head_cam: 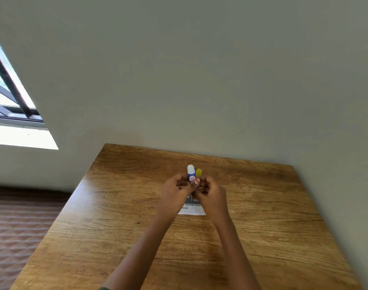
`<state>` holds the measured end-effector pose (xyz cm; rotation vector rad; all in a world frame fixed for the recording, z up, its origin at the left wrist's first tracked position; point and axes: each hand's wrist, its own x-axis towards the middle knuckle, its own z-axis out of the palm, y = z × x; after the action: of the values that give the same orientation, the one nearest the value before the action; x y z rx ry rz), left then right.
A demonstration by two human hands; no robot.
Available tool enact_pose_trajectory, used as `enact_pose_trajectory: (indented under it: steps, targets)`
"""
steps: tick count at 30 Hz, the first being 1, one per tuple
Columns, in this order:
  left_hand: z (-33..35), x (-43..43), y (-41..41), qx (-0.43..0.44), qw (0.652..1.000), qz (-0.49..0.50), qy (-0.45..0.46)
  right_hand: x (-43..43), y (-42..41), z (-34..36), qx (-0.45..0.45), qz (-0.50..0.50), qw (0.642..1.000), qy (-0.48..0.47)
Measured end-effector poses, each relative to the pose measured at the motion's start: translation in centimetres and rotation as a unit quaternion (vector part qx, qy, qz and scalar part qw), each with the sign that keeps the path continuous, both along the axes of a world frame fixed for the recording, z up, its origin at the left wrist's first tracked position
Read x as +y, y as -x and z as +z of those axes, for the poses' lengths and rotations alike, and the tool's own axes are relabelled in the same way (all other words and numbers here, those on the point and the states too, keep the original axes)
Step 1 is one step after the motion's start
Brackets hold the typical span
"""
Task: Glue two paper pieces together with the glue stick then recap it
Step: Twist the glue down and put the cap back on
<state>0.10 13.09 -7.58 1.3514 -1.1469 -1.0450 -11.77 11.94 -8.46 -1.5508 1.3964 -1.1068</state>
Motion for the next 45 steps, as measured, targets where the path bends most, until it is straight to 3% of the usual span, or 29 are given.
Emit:
enact_pose_trajectory:
  steps: [4,12,22,36,45]
  targets:
    - [0.4,0.1,-0.1,0.010,0.998,0.057,0.010,0.1,-0.6,0.4,0.002,0.012,1.000,0.009]
    - [0.8,0.1,-0.3,0.018,0.997,0.074,0.006,0.2,-0.6,0.5,-0.011,0.007,1.000,0.000]
    - [1.7,0.0,-0.8,0.033,0.998,0.054,0.017,0.4,-0.6,1.3,-0.040,0.023,0.999,-0.004]
    - [2.0,-0.1,-1.3,-0.019,0.999,0.037,0.018,0.3,-0.1,1.0,-0.070,0.130,0.988,-0.050]
    - [2.2,0.0,-0.9,-0.048,0.997,0.061,0.021,0.2,-0.3,1.2,-0.046,0.021,0.998,-0.025]
